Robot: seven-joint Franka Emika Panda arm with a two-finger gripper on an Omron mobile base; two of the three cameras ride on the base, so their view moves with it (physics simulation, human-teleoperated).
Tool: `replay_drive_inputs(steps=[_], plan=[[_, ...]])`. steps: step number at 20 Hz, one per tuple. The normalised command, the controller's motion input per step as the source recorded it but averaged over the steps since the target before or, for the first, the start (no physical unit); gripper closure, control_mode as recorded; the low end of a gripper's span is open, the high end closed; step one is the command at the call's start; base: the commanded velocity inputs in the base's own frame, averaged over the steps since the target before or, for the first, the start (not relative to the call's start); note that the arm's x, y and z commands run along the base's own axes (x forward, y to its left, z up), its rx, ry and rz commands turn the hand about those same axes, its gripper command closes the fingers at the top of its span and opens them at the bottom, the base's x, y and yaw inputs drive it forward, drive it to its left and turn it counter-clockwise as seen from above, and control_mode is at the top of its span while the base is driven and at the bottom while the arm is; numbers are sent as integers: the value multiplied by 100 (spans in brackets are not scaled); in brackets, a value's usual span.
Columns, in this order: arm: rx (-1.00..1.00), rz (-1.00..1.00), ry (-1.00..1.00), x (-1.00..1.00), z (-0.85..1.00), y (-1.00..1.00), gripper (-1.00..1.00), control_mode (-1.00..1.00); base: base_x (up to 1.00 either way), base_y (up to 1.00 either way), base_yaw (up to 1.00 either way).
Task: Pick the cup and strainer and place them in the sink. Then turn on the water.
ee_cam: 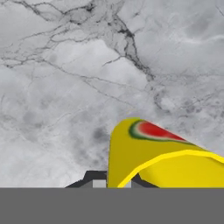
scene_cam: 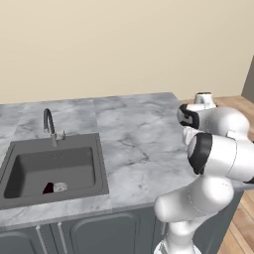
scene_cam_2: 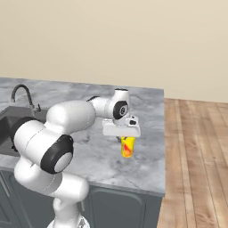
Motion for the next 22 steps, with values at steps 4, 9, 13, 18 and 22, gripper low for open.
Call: replay_drive_inputs(steps=[4,9,13,18,22], plan=[[0,0,0,-28,40,0,100,-100,0,0,0],[0,0,0,-35,27,0,100,-100,0,0,0],[0,0,0,-47,15,0,100,-100,0,0,0],[0,-1,0,-45,27,0,100,-100,0,0,0],[0,-2,0,-27,44,0,100,-100,0,0,0]])
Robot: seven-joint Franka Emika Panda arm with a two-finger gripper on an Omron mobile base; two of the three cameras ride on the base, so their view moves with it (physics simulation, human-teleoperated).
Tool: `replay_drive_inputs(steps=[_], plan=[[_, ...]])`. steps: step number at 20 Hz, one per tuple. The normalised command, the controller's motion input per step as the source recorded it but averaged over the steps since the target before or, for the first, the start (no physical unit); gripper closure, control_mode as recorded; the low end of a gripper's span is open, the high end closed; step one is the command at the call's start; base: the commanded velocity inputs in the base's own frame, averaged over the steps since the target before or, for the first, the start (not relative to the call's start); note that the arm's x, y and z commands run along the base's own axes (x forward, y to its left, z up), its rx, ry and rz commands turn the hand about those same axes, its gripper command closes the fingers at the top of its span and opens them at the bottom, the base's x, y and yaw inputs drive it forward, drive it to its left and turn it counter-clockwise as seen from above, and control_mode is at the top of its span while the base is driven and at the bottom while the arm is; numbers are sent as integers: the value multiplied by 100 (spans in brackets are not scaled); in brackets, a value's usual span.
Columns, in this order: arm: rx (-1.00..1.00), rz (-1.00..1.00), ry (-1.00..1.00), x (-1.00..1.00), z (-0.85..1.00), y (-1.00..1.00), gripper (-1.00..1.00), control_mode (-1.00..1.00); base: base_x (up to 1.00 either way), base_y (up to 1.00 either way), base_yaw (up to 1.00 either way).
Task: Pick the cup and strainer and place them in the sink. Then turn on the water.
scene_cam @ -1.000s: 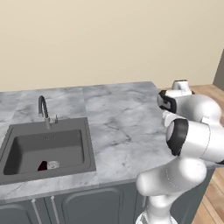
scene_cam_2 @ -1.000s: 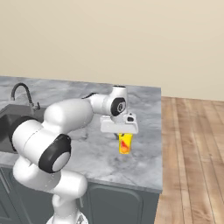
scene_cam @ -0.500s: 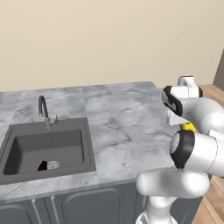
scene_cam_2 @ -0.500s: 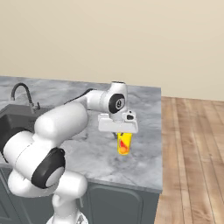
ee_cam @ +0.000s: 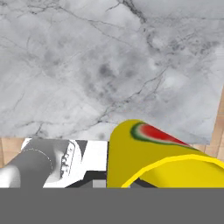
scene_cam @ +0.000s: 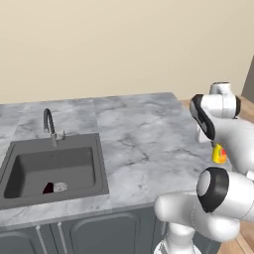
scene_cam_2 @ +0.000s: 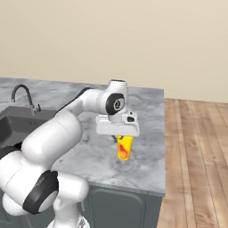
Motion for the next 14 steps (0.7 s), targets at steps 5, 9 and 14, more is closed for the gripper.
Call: replay_drive_inputs(steps=[5,9,14], plan=[[-2,0,0,-21,33,4,100,-100,0,0,0],[-2,-3,0,-5,42,24,100,-100,0,0,0],[-2,-3,0,-8,34,12,100,-100,0,0,0]])
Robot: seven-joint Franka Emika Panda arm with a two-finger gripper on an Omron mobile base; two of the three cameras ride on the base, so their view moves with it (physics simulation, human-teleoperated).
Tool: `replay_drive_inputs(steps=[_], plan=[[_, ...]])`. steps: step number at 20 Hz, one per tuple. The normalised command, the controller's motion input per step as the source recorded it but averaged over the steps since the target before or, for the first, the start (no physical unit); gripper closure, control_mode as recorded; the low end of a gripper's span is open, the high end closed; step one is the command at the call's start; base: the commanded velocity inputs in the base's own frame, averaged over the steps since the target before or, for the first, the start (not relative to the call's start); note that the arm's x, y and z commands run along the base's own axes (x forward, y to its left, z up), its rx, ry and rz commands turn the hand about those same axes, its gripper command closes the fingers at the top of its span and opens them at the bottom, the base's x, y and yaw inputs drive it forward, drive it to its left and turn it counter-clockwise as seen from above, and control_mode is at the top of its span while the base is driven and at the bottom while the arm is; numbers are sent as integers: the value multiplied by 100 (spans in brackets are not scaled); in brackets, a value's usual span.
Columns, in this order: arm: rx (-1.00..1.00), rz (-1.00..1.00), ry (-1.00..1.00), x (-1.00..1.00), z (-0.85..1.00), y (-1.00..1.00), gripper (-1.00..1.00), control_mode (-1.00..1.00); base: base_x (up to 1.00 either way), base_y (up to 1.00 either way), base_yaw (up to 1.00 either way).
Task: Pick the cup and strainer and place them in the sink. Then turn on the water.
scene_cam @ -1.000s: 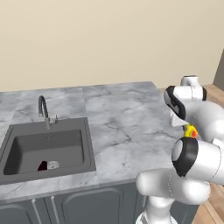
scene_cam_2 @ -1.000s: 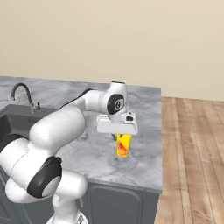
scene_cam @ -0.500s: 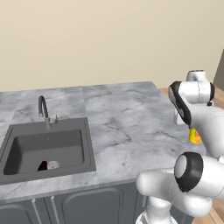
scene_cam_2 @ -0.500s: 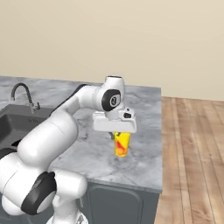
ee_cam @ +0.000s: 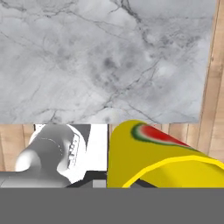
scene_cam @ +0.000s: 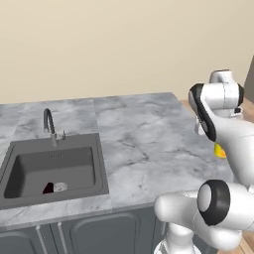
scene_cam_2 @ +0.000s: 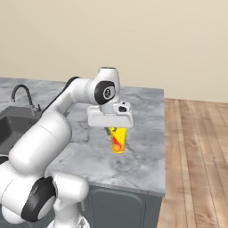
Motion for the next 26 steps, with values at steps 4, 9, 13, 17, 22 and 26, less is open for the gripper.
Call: replay_drive_inputs(steps=[4,9,13,17,22,26], plan=[[0,0,0,-15,27,0,100,-100,0,0,0],[0,0,0,-26,16,0,100,-100,0,0,0],[0,0,0,-30,0,0,100,100,-11,0,0],[0,0,0,0,0,0,100,100,-51,18,0],[0,0,0,0,0,0,100,100,-33,78,-1],[0,0,0,0,0,0,100,100,-11,100,0]])
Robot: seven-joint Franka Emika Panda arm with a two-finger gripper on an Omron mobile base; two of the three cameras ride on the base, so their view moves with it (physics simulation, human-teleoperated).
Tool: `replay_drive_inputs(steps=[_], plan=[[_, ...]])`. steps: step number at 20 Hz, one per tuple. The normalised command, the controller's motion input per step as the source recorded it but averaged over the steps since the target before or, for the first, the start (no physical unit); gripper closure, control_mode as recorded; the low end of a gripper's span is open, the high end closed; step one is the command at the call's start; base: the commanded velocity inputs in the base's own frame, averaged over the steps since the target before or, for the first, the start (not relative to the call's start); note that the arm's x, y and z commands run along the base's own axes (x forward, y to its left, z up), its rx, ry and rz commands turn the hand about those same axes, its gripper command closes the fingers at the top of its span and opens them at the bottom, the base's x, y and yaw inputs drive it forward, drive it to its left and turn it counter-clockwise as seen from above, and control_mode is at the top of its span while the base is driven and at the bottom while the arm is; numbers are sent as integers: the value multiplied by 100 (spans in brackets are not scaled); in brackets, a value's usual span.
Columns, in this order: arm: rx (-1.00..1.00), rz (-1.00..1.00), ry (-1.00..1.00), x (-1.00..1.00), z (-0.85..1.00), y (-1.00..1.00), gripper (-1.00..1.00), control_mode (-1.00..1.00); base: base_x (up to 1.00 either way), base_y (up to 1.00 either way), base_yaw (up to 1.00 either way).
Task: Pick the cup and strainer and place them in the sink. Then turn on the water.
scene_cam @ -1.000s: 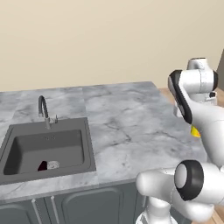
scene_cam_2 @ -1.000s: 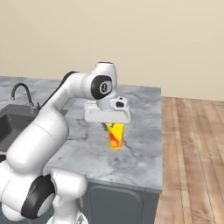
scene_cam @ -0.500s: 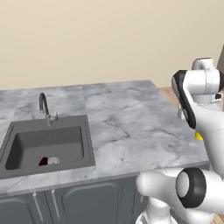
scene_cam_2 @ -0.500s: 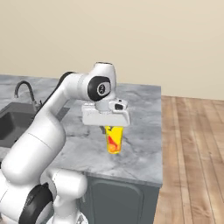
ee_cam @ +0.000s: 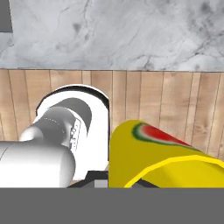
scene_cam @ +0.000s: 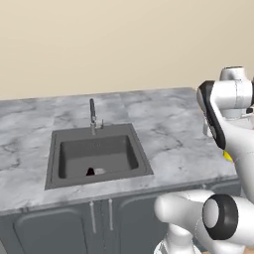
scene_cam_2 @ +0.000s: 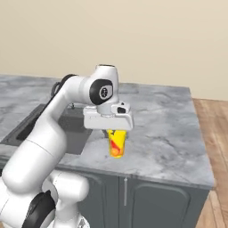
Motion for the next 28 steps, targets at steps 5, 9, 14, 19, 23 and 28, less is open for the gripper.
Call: replay_drive_inputs(steps=[5,9,14,19,23,28], plan=[[0,0,0,0,0,0,100,100,0,100,0],[0,0,0,0,0,0,100,100,0,100,0],[0,0,0,0,0,0,100,100,0,87,0],[0,0,0,0,0,0,100,100,0,83,0],[0,0,0,0,0,0,100,100,0,52,0],[0,0,0,0,0,0,100,100,14,25,0]])
